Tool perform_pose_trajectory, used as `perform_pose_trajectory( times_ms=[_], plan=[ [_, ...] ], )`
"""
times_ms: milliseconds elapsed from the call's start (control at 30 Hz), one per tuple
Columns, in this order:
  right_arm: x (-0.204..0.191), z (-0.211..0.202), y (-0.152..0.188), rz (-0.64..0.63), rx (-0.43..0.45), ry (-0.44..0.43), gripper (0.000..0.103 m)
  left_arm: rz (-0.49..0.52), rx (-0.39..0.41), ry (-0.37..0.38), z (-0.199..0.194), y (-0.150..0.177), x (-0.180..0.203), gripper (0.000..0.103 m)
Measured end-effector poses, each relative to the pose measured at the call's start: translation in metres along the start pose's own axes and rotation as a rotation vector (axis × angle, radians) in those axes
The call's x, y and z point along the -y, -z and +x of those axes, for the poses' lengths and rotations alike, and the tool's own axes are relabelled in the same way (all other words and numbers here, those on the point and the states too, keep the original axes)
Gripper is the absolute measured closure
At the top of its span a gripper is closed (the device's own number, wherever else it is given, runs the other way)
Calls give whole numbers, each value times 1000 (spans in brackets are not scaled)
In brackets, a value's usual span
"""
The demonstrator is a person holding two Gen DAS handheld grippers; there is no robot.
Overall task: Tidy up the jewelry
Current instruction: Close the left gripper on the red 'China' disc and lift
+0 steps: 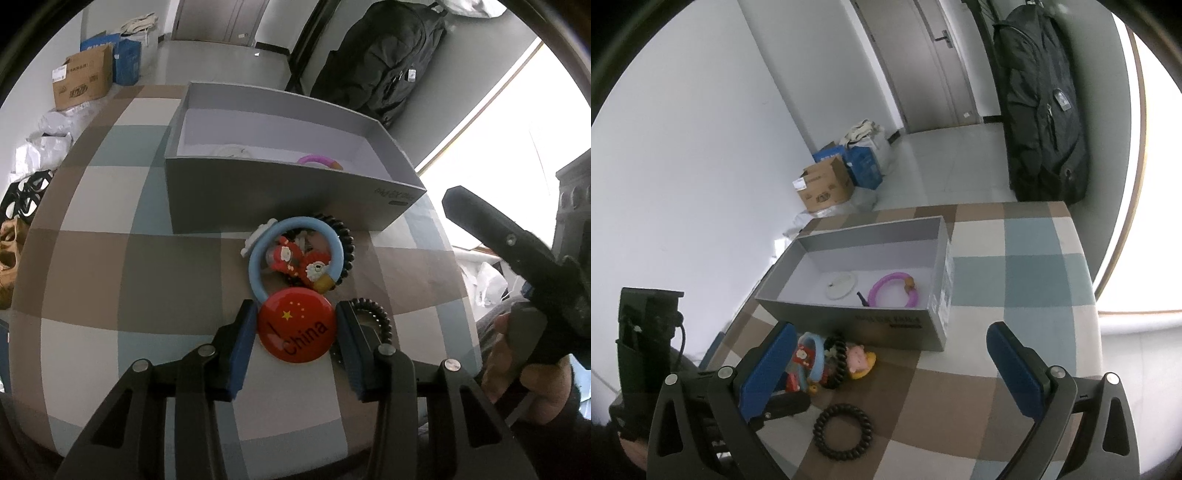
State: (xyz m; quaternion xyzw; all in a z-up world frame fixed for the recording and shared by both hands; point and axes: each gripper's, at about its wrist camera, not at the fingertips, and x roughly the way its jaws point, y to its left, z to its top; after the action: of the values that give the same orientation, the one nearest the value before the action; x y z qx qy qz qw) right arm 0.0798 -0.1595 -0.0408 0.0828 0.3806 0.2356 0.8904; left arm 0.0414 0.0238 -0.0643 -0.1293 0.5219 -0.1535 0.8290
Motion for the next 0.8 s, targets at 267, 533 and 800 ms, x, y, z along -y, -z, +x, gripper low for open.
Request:
perform_pose_trajectory(
  times_ms=[267,533,800],
  plan=[
    [1,0,3,-5,-22,20,0,-20,51,42,-19,-2,-1,66],
    [-3,4,15,-4,-108,-14,0,-98,170,91,-41,-12,-11,66],
    [-21,11,35,-52,-209,-24,0,-150,237,124,-54,-19,-25,66]
  ],
)
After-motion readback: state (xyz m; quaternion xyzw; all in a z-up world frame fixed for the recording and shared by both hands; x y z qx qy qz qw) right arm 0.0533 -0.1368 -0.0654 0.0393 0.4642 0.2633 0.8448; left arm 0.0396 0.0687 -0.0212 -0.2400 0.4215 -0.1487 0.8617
